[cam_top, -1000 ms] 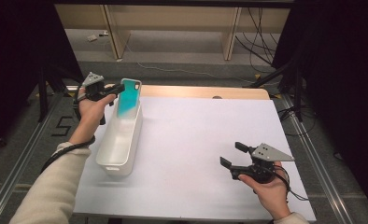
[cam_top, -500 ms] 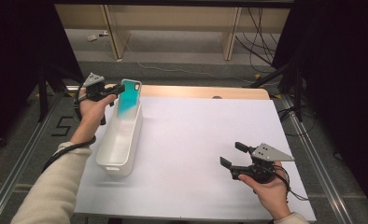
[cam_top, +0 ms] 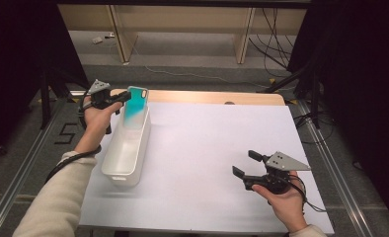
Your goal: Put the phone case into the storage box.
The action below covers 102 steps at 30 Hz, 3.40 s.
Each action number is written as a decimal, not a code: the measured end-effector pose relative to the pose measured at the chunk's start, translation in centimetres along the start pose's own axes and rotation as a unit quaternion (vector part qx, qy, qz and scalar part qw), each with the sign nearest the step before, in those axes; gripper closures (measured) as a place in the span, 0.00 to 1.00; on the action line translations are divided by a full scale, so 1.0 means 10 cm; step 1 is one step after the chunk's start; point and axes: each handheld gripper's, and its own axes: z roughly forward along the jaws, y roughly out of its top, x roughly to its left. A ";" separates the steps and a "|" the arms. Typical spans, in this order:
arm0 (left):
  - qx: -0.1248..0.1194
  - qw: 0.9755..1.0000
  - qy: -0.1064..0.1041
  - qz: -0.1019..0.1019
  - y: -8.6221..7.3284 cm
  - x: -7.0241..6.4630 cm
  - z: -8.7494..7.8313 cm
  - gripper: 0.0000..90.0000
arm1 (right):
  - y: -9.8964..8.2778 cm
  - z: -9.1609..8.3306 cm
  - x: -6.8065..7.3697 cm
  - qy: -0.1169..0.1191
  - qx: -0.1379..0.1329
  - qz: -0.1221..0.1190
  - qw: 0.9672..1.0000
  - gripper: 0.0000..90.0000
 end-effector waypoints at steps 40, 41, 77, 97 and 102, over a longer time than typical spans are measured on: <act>0.010 1.000 0.003 -0.003 -0.09 0.02 0.07 0.91 | 0.00 0.01 0.00 -0.004 0.004 -0.001 1.000 0.22; 0.010 1.000 0.003 -0.003 -0.09 0.02 0.07 0.91 | -0.01 0.01 0.00 -0.003 0.004 0.000 1.000 0.22; 0.032 0.999 0.014 0.002 -0.20 0.09 0.07 0.87 | -0.01 0.01 0.00 -0.003 0.008 -0.002 1.000 0.22; 0.048 0.997 0.046 0.025 -0.19 0.10 0.12 0.85 | -0.01 0.01 0.00 0.000 0.010 -0.001 1.000 0.21; 0.044 0.997 0.050 0.026 -0.17 0.09 0.11 0.84 | -0.01 0.01 0.00 0.000 0.011 -0.001 1.000 0.21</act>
